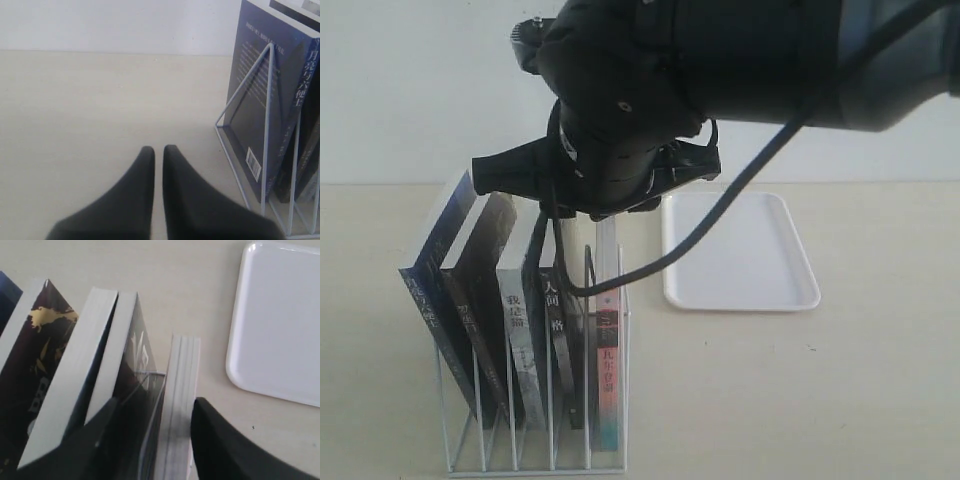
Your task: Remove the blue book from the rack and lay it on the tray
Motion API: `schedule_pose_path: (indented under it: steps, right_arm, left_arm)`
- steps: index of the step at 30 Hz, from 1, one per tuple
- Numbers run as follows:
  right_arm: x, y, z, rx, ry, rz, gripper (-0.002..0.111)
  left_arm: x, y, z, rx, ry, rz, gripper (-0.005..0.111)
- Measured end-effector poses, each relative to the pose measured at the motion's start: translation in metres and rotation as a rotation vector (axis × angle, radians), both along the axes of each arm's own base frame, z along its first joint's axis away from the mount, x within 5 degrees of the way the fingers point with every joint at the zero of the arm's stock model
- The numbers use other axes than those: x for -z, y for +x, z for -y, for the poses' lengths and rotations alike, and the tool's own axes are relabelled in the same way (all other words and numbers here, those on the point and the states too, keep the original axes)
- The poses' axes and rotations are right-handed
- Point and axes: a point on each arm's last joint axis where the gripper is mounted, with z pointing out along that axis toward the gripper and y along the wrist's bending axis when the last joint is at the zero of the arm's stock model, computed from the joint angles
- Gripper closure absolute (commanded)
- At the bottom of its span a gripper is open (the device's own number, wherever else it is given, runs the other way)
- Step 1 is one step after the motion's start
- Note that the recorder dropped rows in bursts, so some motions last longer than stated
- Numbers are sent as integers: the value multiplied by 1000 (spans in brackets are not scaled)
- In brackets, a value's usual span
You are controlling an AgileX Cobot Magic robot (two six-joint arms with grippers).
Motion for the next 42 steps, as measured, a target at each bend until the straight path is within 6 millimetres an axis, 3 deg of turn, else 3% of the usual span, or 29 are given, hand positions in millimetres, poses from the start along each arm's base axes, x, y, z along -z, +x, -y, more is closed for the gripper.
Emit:
schedule_pose_path:
  steps: [3, 9, 12, 17, 25, 42]
  right_arm:
    - [-3, -1, 1, -2, 5, 5, 65]
    - [-78, -14, 16, -32, 82, 43, 65]
    - [-89, -19, 15, -68, 116, 10, 65]
    - [-77, -18, 6, -83, 91, -30, 65]
    - [-33, -10, -27, -127, 42, -78, 65]
    - [-5, 1, -43, -129, 28, -79, 65]
  left_arm:
    - [0, 0, 0, 0, 0, 0, 101]
    - [0, 0, 0, 0, 0, 0, 101]
    - [0, 0, 0, 0, 0, 0, 101]
    - [0, 0, 0, 0, 0, 0, 101]
    - [0, 0, 0, 0, 0, 0, 101]
    - [0, 0, 0, 0, 0, 0, 101]
